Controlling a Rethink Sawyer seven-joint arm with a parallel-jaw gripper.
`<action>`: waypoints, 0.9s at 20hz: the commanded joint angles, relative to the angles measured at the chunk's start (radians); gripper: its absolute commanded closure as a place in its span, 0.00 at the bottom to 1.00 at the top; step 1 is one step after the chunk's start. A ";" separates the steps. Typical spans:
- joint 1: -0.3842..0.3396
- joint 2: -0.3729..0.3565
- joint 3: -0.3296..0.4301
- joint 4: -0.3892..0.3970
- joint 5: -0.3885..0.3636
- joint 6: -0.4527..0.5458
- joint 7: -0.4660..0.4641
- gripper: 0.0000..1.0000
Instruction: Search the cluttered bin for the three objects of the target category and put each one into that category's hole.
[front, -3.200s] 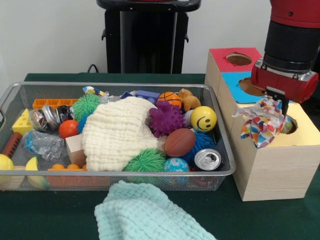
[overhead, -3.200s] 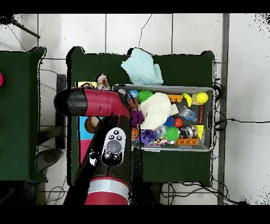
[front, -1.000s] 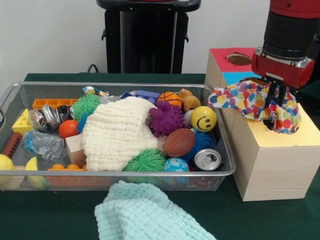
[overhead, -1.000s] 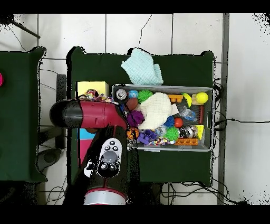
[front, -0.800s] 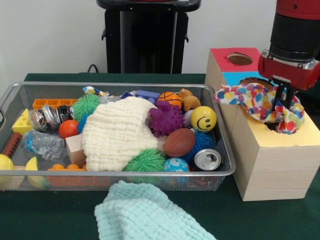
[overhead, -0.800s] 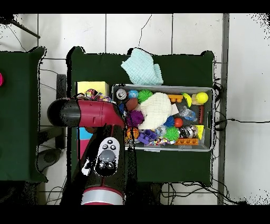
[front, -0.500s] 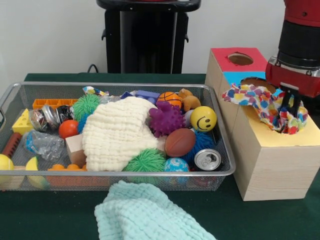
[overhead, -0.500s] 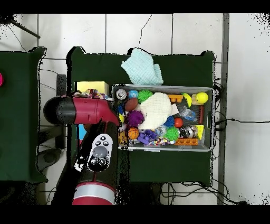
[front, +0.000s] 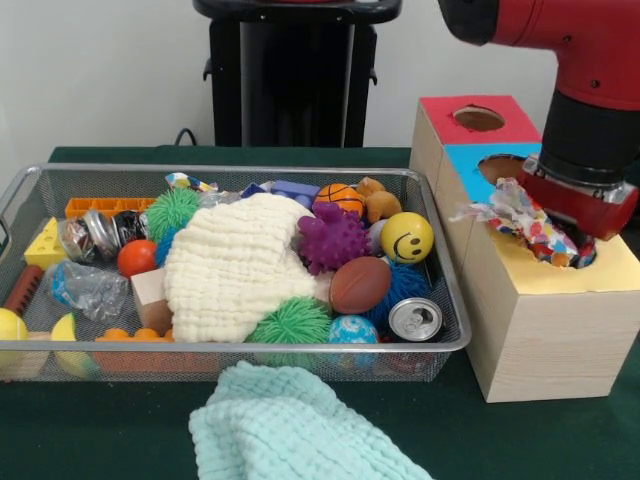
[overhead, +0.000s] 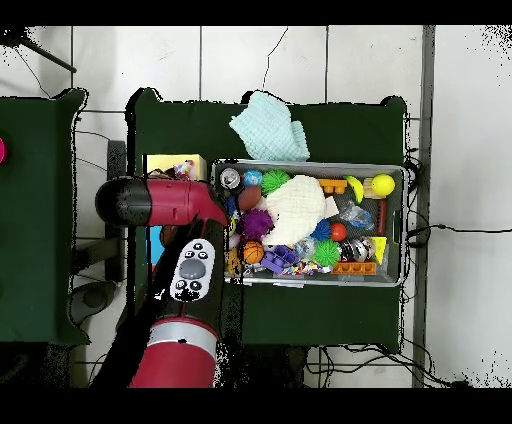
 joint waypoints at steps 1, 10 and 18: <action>-0.088 0.171 0.085 -0.029 -0.052 -0.014 -0.004 1.00; -0.138 0.200 0.053 -0.258 -0.096 0.270 -0.089 1.00; -0.123 0.116 0.043 -0.241 -0.098 0.340 -0.053 1.00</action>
